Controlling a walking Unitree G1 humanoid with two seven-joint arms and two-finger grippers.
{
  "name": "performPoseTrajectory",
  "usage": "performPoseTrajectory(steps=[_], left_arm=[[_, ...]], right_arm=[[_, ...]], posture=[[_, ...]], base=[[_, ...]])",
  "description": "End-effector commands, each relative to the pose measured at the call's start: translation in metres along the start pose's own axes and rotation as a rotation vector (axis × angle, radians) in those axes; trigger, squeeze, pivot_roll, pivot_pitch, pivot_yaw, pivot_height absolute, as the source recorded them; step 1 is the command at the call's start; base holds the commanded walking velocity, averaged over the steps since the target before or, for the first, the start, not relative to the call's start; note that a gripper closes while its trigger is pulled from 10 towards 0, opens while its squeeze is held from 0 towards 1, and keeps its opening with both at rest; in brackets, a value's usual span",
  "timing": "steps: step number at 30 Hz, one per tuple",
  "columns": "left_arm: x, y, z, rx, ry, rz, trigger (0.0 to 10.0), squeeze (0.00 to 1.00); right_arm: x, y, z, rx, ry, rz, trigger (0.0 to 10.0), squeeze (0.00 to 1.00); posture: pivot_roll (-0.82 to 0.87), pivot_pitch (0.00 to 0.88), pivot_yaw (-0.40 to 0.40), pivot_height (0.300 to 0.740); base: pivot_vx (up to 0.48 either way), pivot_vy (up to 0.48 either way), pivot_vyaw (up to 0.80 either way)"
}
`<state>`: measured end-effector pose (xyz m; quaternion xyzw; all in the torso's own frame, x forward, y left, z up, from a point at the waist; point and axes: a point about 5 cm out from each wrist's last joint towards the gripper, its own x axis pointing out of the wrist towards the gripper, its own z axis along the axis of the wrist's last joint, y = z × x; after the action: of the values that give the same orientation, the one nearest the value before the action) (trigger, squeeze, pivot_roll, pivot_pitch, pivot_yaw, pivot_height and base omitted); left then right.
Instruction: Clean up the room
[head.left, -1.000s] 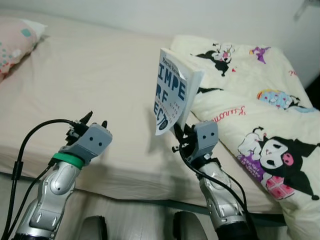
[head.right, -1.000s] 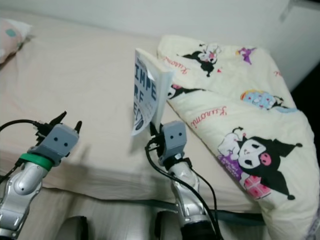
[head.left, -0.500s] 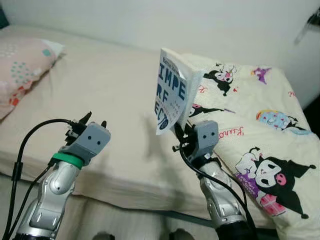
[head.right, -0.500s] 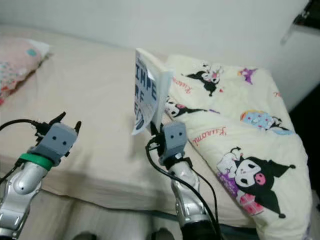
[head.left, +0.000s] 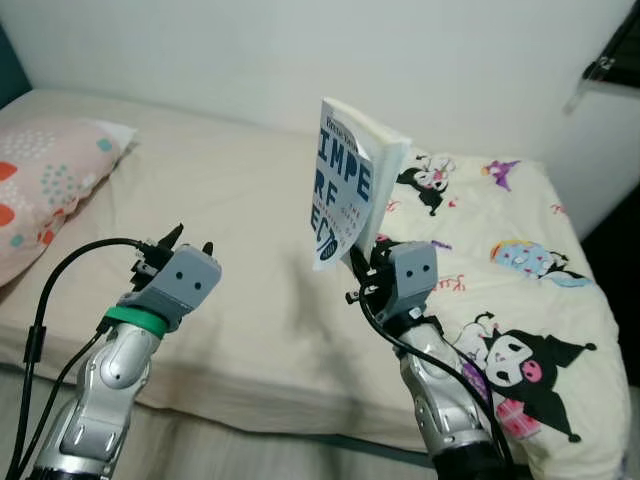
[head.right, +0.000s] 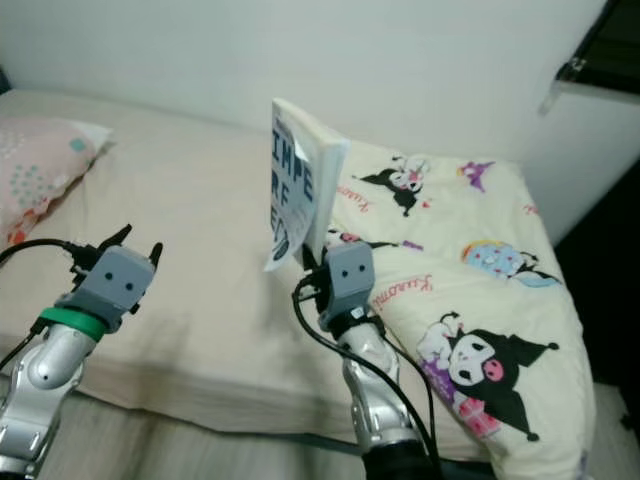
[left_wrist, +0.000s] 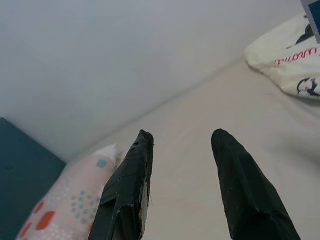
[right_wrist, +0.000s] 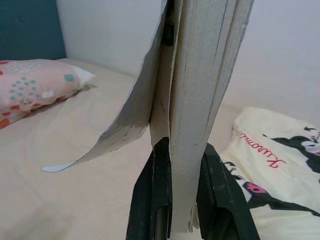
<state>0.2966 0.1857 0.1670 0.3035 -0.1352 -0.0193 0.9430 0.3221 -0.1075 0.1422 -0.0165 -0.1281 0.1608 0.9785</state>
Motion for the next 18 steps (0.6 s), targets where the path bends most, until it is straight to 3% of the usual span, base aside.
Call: performPoseTrajectory(steps=[1, 12, 18], left_arm=[[-0.006, -0.004, -0.013, -0.027, 0.065, -0.002, 10.0, 0.00], [-0.014, -0.014, -0.021, -0.074, 0.118, 0.059, 10.0, 0.00], [-0.017, -0.017, -0.024, -0.072, 0.127, 0.071, 10.0, 0.00]], right_arm=[[-0.001, 0.000, -0.001, -0.003, -0.004, -0.006, 10.0, 0.00], [-0.004, 0.001, -0.011, 0.016, 0.038, -0.014, 10.0, 0.00], [-0.006, 0.001, -0.015, 0.016, 0.053, -0.015, 10.0, 0.00]], posture=[[0.08, 0.058, -0.038, 0.740], [0.08, 0.056, -0.046, 0.740], [0.08, 0.056, -0.050, 0.740]], base=[[0.000, 0.000, 0.00], [0.000, 0.000, 0.00], [0.000, 0.386, 0.00]])
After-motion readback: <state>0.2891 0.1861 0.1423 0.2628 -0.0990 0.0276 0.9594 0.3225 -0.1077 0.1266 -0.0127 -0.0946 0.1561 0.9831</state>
